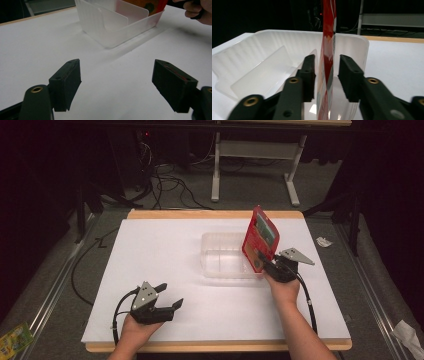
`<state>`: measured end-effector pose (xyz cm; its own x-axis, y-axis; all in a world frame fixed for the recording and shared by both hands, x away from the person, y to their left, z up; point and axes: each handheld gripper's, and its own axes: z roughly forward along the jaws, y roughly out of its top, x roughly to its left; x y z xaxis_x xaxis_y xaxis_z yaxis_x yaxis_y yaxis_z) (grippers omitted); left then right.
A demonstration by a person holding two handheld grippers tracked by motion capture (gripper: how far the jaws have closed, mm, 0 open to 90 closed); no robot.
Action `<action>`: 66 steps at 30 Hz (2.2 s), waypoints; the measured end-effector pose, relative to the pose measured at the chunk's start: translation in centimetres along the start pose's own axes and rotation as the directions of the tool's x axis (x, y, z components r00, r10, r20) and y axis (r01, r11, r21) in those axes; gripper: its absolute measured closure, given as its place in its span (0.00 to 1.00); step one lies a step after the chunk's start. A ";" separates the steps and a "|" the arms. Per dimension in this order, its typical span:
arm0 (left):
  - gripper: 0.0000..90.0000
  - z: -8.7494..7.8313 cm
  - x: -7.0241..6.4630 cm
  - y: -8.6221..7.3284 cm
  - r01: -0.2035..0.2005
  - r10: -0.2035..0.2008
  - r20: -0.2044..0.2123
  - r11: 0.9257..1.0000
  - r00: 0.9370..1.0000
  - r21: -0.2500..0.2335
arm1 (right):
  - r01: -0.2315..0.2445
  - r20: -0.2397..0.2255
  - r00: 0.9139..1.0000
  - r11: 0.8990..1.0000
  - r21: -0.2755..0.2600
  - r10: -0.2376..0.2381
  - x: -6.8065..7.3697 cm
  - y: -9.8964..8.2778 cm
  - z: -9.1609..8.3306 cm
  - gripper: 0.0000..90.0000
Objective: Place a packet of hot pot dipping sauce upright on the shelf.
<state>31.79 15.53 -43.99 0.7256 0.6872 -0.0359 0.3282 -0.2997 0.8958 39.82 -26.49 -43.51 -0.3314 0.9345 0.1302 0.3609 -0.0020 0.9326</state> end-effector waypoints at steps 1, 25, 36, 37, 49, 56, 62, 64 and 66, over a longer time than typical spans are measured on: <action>0.26 0.0 0.0 0.0 0.000 0.000 0.002 1.000 1.000 0.000 | -0.003 -0.010 1.000 1.000 0.001 0.003 -0.1 0.2 -0.1 0.67; 0.26 0.2 -0.3 0.0 -0.005 0.005 0.005 1.000 1.000 0.008 | 0.050 -0.072 0.996 0.999 0.006 -0.049 -0.1 2.2 -5.3 0.18; 0.26 0.2 -0.7 0.0 -0.006 0.006 0.012 1.000 1.000 0.012 | 0.103 -0.065 0.993 0.994 0.029 -0.101 -0.4 0.0 -10.5 0.17; 0.26 0.3 -0.7 0.0 -0.007 0.007 0.013 1.000 1.000 0.012 | 0.101 -0.066 0.993 0.994 0.034 -0.099 -0.4 -0.4 -11.0 0.16; 0.26 0.7 -1.5 0.0 -0.012 0.011 0.019 1.000 1.000 0.021 | 0.085 -0.055 0.995 0.996 0.042 -0.082 -0.7 -4.3 -14.8 0.16; 0.26 0.9 -1.6 0.0 -0.021 0.021 0.025 0.999 0.999 0.026 | 0.087 -0.059 0.995 0.995 0.041 -0.085 -0.7 -4.5 -14.4 0.16; 0.25 0.4 -1.3 0.0 -0.016 0.016 0.022 1.000 1.000 0.011 | 0.084 -0.060 0.995 0.996 0.035 -0.082 -0.6 -4.3 -14.4 0.15; 0.25 0.3 -1.3 0.0 -0.014 0.014 0.021 1.000 1.000 0.006 | 0.088 -0.061 0.994 0.996 0.034 -0.086 -0.6 -4.3 -14.3 0.15; 0.24 0.0 -1.1 0.1 -0.004 0.004 0.016 1.000 1.000 -0.007 | 0.090 -0.062 0.994 0.995 0.036 -0.088 -0.5 -4.3 -14.2 0.15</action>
<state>31.09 14.74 -43.89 0.7364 0.6754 -0.0397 0.3213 -0.2975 0.8990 26.04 -32.03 -42.83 -0.4150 0.9073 0.0681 0.3608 0.0954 0.9277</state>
